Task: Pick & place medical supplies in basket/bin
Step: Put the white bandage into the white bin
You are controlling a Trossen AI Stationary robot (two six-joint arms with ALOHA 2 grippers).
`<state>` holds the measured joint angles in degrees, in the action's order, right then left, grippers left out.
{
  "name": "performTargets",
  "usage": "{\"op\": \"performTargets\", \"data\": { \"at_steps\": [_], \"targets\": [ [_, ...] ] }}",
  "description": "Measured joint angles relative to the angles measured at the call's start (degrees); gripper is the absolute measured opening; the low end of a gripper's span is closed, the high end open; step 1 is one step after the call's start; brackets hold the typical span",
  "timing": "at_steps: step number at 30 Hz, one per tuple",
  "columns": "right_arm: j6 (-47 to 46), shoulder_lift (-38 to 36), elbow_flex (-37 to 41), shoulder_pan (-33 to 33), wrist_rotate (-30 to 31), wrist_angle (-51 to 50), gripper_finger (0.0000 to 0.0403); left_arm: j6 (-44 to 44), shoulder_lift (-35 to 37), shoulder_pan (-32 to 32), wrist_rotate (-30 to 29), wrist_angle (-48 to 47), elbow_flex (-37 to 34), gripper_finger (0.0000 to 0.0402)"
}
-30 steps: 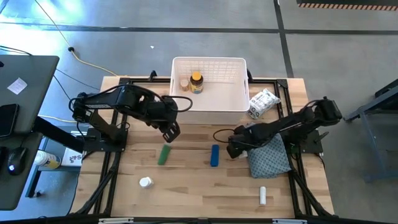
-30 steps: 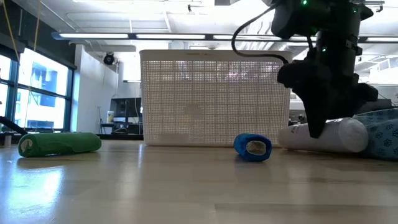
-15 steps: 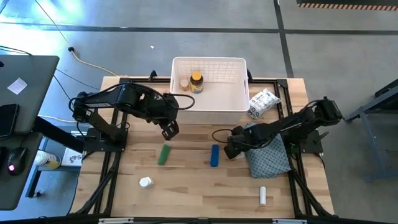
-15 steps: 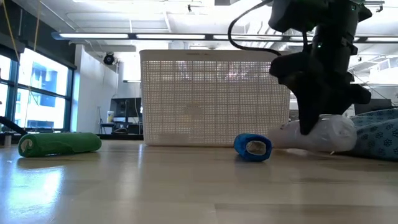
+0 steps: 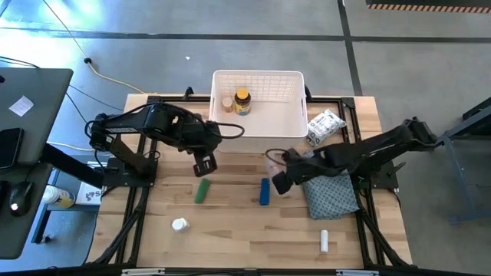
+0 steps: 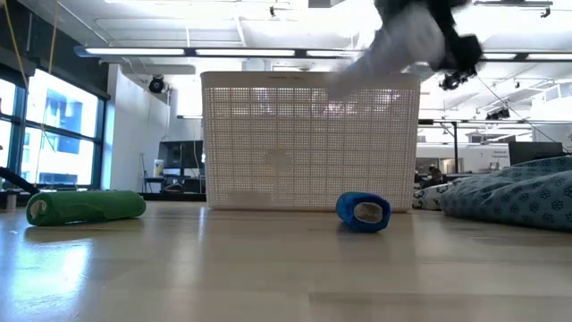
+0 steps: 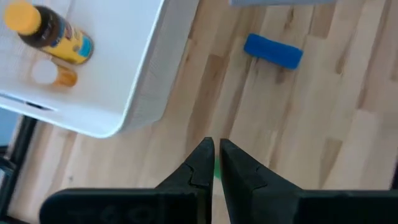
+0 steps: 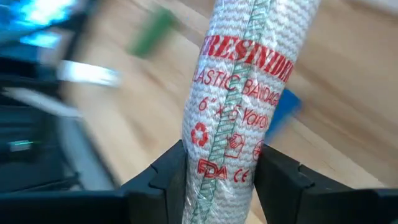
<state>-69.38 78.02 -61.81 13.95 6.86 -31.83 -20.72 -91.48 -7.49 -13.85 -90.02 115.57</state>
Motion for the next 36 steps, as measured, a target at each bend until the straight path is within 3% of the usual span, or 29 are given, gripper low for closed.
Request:
{"op": "performTargets", "data": {
  "at_steps": [5,8,15,21,28,33,36],
  "targets": [
    [11.0,-0.8,-9.6,-0.1,5.5,4.1,0.015,3.4,0.8,0.0,-0.7,0.0,0.0,0.0062],
    [17.3,0.0,-15.9,-1.6,11.3,4.0,0.015,4.3,2.9,0.0,-4.3,0.0,0.0,0.0063],
    [26.4,1.0,-23.5,-10.3,19.5,2.6,0.015,6.4,9.6,6.3,-9.1,0.2,0.0,0.0063],
    [30.1,2.0,-23.7,-20.3,19.6,5.8,0.0149,7.6,12.7,14.0,-8.4,0.7,0.0,0.0063],
    [31.9,3.4,-23.7,-28.2,16.4,5.9,0.0149,8.9,13.8,16.9,-1.5,3.3,0.0,0.0063],
    [30.5,4.6,-23.7,-31.4,15.0,0.3,0.0149,10.2,13.6,16.9,-1.7,3.2,0.0,0.0062],
    [30.9,5.7,-23.7,-33.2,14.0,-3.6,0.0149,10.4,13.6,16.9,-5.1,3.7,0.0,0.0062]
  ]
}}
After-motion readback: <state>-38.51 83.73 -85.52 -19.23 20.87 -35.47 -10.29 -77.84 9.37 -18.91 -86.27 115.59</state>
